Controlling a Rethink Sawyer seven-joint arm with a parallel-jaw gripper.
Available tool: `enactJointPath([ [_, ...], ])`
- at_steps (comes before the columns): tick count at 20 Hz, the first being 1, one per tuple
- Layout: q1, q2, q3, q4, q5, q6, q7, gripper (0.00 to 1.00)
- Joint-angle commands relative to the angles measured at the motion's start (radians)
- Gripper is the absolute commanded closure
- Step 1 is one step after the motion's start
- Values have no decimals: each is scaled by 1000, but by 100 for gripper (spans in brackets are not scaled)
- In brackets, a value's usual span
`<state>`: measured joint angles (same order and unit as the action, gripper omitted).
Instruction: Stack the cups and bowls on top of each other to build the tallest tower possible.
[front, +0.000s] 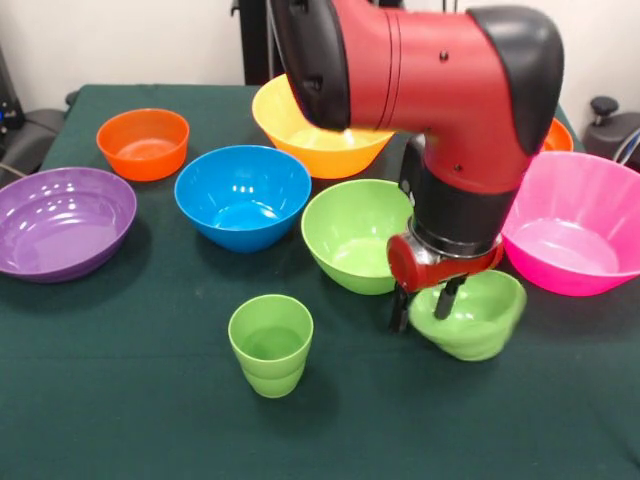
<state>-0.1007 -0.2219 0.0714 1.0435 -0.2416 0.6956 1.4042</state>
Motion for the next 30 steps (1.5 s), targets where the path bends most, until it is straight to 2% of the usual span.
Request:
enactJointPath([
  [1,11,59,45,-2,25,-58,175,0],
  [4,13,46,43,33,32,-80,185,0],
  [5,13,25,39,78,31,-102,194,0],
  [11,20,-38,23,202,36,-159,220,0],
  [21,23,-103,28,336,47,-205,245,0],
  [30,70,-66,12,317,52,-236,314,0],
])
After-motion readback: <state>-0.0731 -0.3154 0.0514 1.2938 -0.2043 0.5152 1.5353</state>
